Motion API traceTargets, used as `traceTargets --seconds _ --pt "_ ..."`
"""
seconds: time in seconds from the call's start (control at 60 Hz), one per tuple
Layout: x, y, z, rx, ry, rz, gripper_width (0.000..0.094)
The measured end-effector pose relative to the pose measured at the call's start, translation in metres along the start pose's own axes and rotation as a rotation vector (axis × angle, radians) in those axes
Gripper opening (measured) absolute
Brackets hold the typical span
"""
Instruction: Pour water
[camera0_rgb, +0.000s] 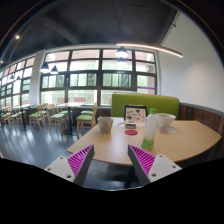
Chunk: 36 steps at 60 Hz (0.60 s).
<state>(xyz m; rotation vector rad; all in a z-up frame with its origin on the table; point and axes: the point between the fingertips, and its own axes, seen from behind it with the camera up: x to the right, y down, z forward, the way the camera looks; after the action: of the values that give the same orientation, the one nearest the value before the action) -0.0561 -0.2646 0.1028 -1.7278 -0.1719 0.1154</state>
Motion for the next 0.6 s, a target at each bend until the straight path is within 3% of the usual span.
traceTargets --seconds 0.2,0.45,0.6 --pt "0.029 0.010 -0.008 0.003 0.045 0.013 0.0771" --pt "0.133 -0.008 0.065 0.085 0.156 0.011 0.0774" --pt "0.171 -0.012 0.135 0.086 0.177 0.047 0.0785"
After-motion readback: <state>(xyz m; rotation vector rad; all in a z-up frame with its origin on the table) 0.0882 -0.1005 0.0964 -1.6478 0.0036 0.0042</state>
